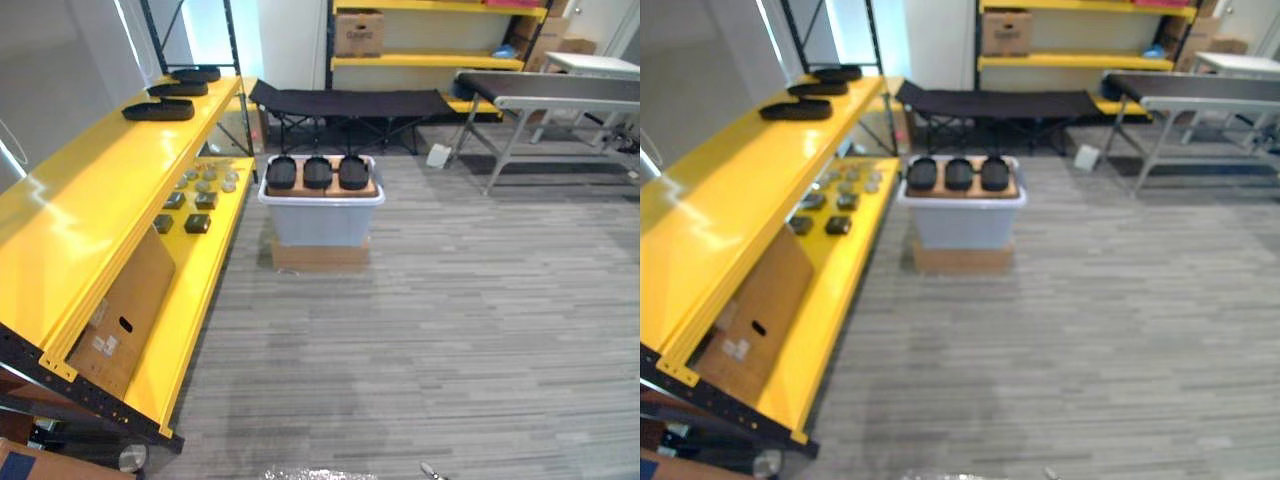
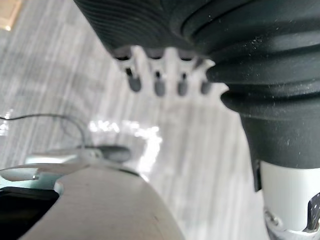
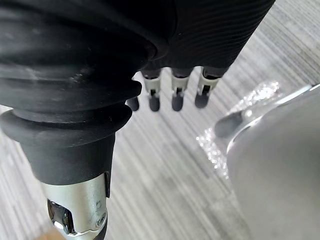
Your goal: Walk over and take plastic housings, then place them on the shelf
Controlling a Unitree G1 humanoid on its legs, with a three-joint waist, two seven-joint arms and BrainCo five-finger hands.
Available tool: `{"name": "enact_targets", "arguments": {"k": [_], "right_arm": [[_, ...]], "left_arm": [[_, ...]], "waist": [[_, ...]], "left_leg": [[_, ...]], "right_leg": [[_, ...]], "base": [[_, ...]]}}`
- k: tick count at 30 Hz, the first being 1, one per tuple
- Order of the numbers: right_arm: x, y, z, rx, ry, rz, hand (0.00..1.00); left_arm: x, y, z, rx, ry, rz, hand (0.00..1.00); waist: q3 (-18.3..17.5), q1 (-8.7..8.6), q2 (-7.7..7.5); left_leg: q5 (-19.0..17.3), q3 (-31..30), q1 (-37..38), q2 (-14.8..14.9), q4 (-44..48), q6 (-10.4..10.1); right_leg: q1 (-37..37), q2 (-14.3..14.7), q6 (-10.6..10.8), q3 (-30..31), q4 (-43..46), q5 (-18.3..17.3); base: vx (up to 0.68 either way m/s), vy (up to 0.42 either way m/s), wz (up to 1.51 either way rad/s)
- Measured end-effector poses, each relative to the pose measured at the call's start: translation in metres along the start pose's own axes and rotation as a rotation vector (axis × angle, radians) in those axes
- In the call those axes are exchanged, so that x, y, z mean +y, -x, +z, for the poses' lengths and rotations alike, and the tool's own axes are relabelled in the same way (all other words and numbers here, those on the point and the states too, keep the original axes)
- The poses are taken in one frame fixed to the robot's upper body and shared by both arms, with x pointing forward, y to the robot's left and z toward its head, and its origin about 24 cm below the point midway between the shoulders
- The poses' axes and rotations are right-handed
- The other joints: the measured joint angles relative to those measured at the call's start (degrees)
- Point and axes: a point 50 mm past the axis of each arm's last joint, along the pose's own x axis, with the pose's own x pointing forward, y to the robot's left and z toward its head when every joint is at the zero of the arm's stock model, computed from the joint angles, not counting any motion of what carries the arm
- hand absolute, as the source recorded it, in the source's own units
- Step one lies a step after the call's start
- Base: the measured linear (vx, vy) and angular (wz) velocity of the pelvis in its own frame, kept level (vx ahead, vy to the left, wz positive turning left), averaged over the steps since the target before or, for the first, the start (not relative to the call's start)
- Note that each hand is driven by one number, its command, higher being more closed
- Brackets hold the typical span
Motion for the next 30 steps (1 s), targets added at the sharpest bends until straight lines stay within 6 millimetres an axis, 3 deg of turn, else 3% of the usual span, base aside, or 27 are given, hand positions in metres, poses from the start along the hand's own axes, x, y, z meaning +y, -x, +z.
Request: {"name": "enact_targets", "arguments": {"k": [14, 17, 19, 21, 22, 25, 28, 30], "right_arm": [[-0.002, 0.001, -0.004, 0.007, 0.028, -0.003, 0.00], [-0.001, 0.000, 0.001, -0.010, 0.021, -0.003, 0.00], [-0.003, 0.000, 0.008, -0.036, -0.002, -0.009, 0.00], [0.001, -0.001, 0.016, -0.062, -0.003, 0.000, 0.00], [0.003, -0.001, 0.015, -0.061, -0.005, 0.005, 0.00], [0.002, 0.000, 0.008, -0.042, -0.010, 0.003, 0.00], [0.001, 0.000, 0.004, -0.027, -0.009, 0.001, 0.00], [-0.002, 0.002, -0.004, -0.008, -0.002, -0.003, 0.00]], "left_arm": [[0.000, 0.000, 0.002, -0.007, -0.009, -0.001, 0.00], [-0.004, -0.001, 0.006, -0.020, 0.009, -0.008, 0.00], [-0.007, -0.001, 0.008, -0.034, -0.014, -0.022, 0.00], [-0.008, -0.001, 0.011, -0.044, -0.020, -0.027, 0.00], [-0.006, -0.002, 0.014, -0.051, -0.030, -0.023, 0.00], [-0.004, -0.003, 0.019, -0.062, -0.045, -0.020, 0.00], [-0.004, -0.004, 0.028, -0.082, -0.080, -0.019, 0.00], [-0.001, -0.004, 0.026, -0.078, -0.068, -0.011, 0.00]], "waist": [[-0.3, -0.12, -0.32], [0.6, -0.13, 0.07], [0.9, -0.09, 0.68], [1.9, -0.42, 1.08], [2.4, -0.48, 1.04], [2.7, -1.22, 0.51], [2.8, -2.84, -0.04], [2.5, -3.46, -0.68]], "left_leg": [[-0.4, 0.0, 0.8, -0.5, 0.0, 1.1], [-1.4, 0.4, 0.6, -0.7, 0.1, 1.6], [-2.5, 1.0, -0.1, -0.8, 0.0, 2.3], [-2.9, 1.6, 0.6, -0.2, 0.0, 2.7], [-3.1, 1.6, 1.0, 0.0, 0.1, 2.9], [-4.1, 1.1, 2.0, 2.2, 0.3, 1.6], [-6.1, 0.0, 3.5, 4.0, 0.4, -1.5], [-8.5, -0.7, 6.0, 3.8, 0.4, -3.5]], "right_leg": [[1.2, -0.3, 0.2, 0.0, -0.6, 0.2], [-1.9, -1.1, 1.6, 0.5, 5.1, -2.6], [-7.1, -1.9, 2.9, 0.2, 14.3, -4.7], [-10.9, -1.8, 1.6, -0.3, 20.6, -5.7], [-11.5, -1.4, 0.2, -0.3, 20.2, -6.7], [-13.0, 1.2, 0.3, -0.3, 14.6, -6.4], [-17.2, 2.0, 0.6, -0.2, 8.1, 0.0], [-17.6, 1.1, -1.9, -0.1, 9.5, 5.9]], "base": [[0.00, -0.002, 0.00], [0.00, 0.010, -0.07], [0.00, 0.044, -0.16], [0.03, 0.075, -0.23], [0.07, 0.086, -0.11], [0.15, 0.051, 0.09], [0.31, -0.004, 0.25], [0.36, -0.113, 0.25]]}}
